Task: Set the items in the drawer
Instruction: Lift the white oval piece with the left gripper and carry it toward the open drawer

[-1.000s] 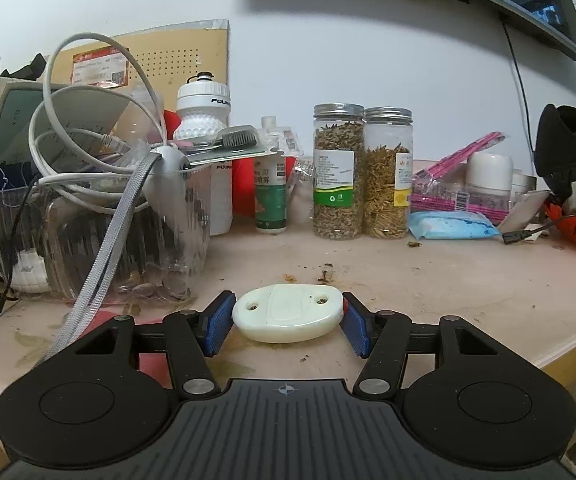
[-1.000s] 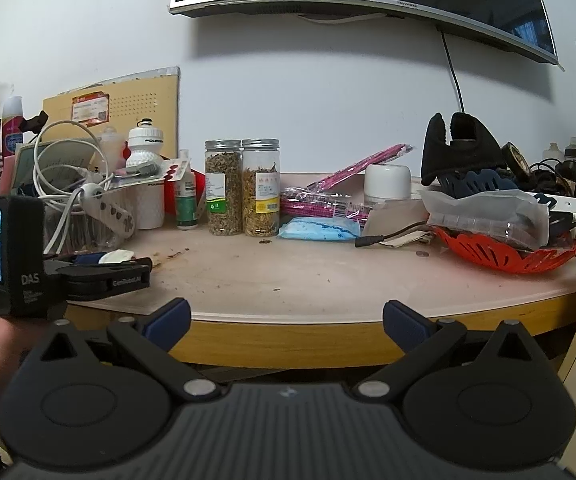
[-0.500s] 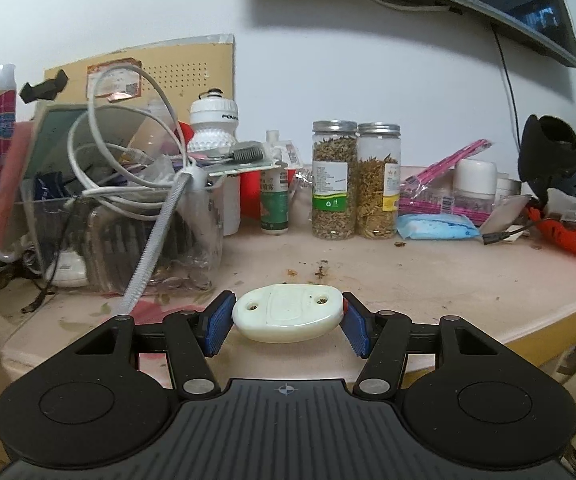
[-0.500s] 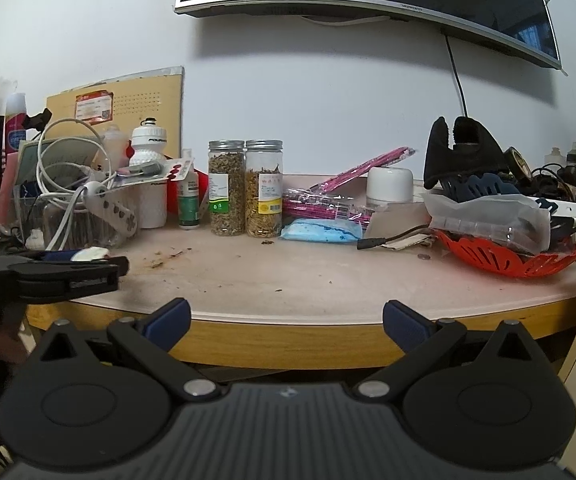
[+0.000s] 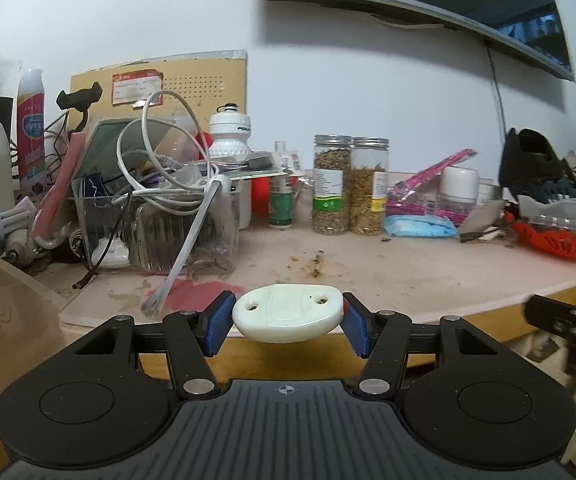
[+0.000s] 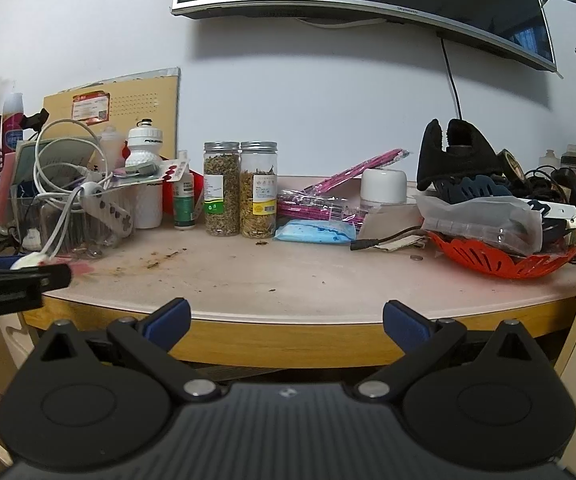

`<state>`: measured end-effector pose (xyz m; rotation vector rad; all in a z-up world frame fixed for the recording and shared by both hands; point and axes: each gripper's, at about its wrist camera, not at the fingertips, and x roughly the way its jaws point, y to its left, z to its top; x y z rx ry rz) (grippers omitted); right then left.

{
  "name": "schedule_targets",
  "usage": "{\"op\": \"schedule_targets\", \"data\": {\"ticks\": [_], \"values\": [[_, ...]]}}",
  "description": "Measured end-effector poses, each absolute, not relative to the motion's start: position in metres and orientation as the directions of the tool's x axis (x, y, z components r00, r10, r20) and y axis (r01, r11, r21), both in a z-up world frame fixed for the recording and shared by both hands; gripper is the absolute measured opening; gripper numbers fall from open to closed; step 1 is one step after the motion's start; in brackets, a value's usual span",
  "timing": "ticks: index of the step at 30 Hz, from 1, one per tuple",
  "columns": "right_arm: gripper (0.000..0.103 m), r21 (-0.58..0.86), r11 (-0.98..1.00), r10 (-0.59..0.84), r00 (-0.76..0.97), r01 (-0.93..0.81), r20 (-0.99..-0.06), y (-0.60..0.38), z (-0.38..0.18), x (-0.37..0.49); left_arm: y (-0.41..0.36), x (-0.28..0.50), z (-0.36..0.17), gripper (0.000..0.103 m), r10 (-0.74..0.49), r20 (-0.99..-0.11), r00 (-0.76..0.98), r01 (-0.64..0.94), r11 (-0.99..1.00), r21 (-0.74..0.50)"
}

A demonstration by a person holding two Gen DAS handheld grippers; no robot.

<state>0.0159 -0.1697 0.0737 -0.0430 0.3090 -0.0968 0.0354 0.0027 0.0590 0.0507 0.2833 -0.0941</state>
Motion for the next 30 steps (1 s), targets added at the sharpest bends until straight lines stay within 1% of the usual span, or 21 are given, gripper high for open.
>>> {"op": "schedule_targets", "data": {"ticks": [11, 21, 24, 30], "values": [[0.103, -0.058, 0.994, -0.105, 0.951, 0.092, -0.292, -0.171, 0.077, 0.014, 0.001, 0.002, 0.063, 0.056, -0.097, -0.280, 0.955, 0.113, 0.993, 0.041], [0.103, -0.060, 0.994, -0.102, 0.947, 0.088, -0.304, -0.168, 0.074, 0.012, 0.001, 0.008, 0.061, 0.056, -0.094, -0.301, 0.949, 0.108, 0.994, 0.029], [0.103, -0.058, 0.995, -0.101, 0.939, 0.086, -0.329, -0.168, 0.071, 0.013, 0.000, 0.010, 0.059, 0.056, -0.095, -0.313, 0.945, 0.109, 0.994, 0.027], [0.103, -0.054, 0.995, -0.096, 0.904, 0.081, -0.416, -0.167, 0.059, 0.017, 0.001, 0.008, 0.052, 0.056, -0.087, -0.358, 0.930, 0.106, 0.994, 0.034]]}}
